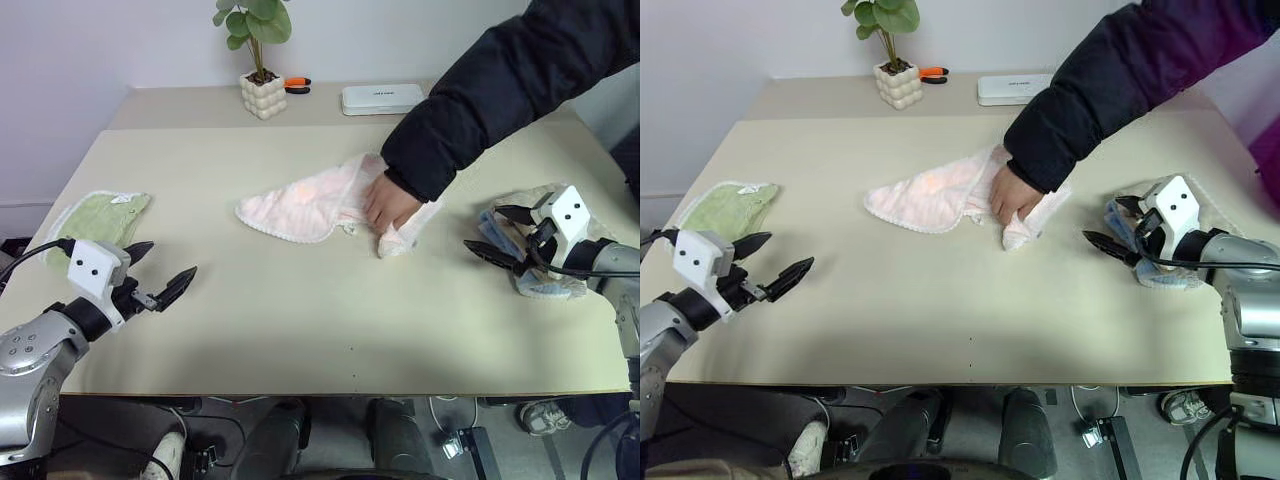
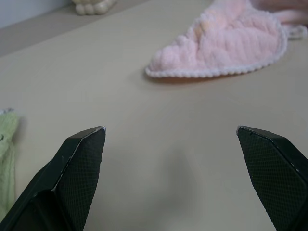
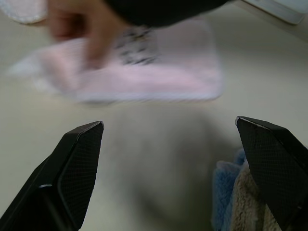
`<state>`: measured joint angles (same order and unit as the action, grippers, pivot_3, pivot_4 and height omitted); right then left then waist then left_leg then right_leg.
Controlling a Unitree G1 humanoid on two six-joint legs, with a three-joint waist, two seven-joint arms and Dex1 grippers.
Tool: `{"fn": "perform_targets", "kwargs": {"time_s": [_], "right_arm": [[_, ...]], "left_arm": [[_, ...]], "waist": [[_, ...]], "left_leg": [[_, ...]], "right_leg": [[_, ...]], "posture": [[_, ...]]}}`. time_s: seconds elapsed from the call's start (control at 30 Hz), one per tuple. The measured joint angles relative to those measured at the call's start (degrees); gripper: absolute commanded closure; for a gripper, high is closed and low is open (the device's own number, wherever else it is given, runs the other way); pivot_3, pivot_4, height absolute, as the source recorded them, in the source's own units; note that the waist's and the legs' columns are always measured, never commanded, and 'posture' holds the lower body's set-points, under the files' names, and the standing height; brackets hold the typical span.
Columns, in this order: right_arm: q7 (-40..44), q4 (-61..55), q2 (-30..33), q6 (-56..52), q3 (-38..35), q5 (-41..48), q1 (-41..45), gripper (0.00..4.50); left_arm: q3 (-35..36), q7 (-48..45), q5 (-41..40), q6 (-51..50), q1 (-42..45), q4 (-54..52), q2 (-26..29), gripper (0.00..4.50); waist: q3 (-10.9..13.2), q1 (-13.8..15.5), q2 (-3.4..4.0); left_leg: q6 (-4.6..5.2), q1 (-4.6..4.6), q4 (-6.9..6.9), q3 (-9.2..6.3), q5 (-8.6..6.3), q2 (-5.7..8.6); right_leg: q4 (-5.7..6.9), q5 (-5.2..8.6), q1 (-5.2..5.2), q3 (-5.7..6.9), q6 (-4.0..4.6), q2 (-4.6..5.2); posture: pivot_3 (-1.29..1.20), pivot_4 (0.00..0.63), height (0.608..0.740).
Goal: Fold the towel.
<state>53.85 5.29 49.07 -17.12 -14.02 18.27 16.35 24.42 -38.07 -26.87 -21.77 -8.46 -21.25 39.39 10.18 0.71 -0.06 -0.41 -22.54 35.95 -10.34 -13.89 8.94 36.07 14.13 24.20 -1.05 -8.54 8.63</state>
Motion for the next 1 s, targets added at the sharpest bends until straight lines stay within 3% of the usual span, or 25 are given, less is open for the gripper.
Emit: {"fn": "perform_targets", "kwargs": {"time_s": [0.63, 0.87, 1.0], "right_arm": [[-6.38, -10.81, -5.85, -4.09, 1.63, 1.11, -3.57, 0.0], [-7.32, -16.63, -7.82, -9.68, 2.46, 4.66, -4.16, 0.0], [-9.31, -19.03, -9.91, -10.01, 3.72, 4.49, -4.85, 0.0]], "left_arm": [[-6.05, 0.21, 0.14, -3.01, 3.88, -2.42, -0.61, 0.04], [-17.93, -4.71, 2.75, -3.75, 8.42, -2.9, 0.84, 0.04], [-31.01, -3.0, 13.5, 0.42, 21.3, 4.62, -3.89, 0.04]], "waist": [[0.02, 0.04, -0.03], [0.02, 0.25, -0.05], [0.02, 0.88, -0.07]], "left_leg": [[0.02, -0.01, 0.04, 0.1, -0.01, -0.03], [0.02, -0.03, 0.08, 0.1, -0.02, -0.02], [0.02, 0.0, 0.11, 0.19, -0.01, -0.02]], "right_leg": [[0.0, 0.0, 0.02, -0.08, 0.0, -0.02], [-0.01, -0.01, 0.01, -0.09, 0.01, -0.03], [-0.04, -0.09, -0.04, -0.12, -0.05, -0.04]], "posture": [[0.0, 0.15, 0.74], [0.0, 0.15, 0.74], [0.0, 0.15, 0.74]]}}
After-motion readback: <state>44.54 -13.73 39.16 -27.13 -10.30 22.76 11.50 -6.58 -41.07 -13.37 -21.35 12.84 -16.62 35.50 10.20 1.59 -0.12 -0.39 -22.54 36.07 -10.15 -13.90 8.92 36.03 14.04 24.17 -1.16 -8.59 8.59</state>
